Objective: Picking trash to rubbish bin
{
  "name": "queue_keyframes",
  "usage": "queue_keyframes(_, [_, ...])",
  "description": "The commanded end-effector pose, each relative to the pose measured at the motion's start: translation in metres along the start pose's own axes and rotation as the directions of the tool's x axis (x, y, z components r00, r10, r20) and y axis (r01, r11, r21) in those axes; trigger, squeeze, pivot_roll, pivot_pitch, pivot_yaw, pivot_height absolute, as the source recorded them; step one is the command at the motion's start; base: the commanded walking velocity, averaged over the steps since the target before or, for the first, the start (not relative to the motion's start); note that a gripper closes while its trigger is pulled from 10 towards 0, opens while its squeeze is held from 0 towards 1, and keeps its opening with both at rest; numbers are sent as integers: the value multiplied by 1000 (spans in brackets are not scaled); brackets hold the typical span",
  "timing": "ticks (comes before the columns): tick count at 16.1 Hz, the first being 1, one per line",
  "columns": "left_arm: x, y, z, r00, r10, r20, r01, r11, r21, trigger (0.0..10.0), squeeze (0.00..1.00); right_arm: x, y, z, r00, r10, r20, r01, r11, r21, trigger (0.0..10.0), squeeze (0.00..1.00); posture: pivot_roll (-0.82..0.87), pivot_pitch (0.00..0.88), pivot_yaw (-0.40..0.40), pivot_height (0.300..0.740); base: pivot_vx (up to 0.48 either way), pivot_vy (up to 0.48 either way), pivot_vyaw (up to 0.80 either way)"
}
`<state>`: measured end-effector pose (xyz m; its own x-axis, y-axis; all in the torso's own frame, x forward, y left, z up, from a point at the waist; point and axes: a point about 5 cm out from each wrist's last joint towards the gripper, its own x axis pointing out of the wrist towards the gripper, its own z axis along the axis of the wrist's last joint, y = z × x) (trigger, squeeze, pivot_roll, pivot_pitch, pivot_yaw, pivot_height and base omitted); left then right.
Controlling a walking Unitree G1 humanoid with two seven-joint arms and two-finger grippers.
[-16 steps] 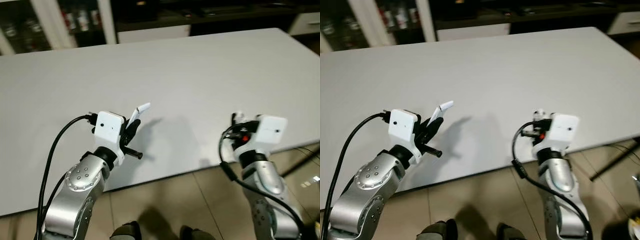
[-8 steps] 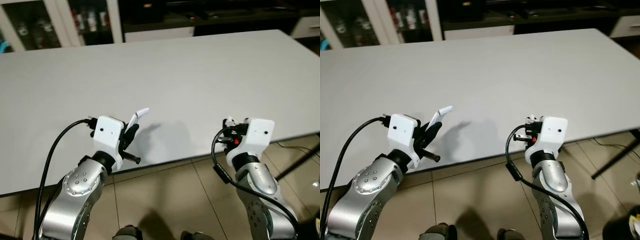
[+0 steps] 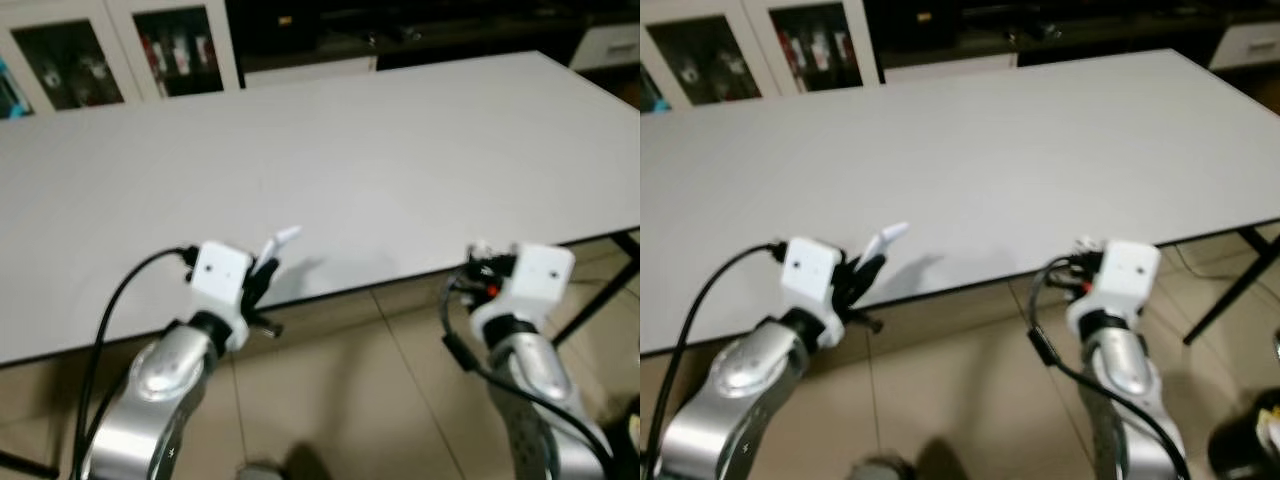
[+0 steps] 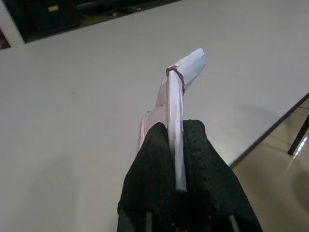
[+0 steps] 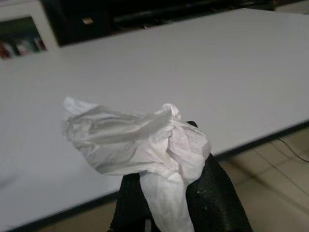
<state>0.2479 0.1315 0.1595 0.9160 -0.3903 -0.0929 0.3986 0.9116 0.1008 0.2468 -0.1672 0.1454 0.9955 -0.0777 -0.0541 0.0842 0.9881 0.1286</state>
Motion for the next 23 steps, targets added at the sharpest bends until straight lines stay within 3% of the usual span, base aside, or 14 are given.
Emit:
queue_keyframes(1, [-2,5,0,1000,16,-6,-16,1000,7,10000,0,-2,2,2,1000,2,11,-2,1000,-4,10000,0,2,97,18,740,0,0,-800])
queue_keyframes(8, [-1,4,-3,1000,22,-8,-22,1000,-18,10000,0,-3,0,2,1000,8,-7,-8,1000,-23,10000,0,-11,109,-1,740,0,0,-800])
queue_keyframes(12, [-5,-1,-17,999,15,-43,-19,995,-100,10000,0,-7,-3,-7,999,3,-43,-5,999,-45,10000,0,-16,104,-21,740,0,0,-800])
queue_keyframes(17, [-9,-5,-24,997,57,-43,-56,998,28,10000,0,-10,-3,-23,993,32,-116,-40,997,-69,10000,0,-7,110,-64,740,0,0,-800])
queue_keyframes(20, [-13,-5,-28,997,58,-44,-59,998,-19,10000,0,-11,-4,-29,988,45,-145,-57,995,-78,10000,0,-6,111,-77,740,0,0,-800])
queue_keyframes(23, [-17,-6,-40,996,33,-88,-35,999,-18,10000,0,-14,-4,-38,983,37,-178,-49,997,-66,10000,0,-4,112,-59,740,0,0,-800])
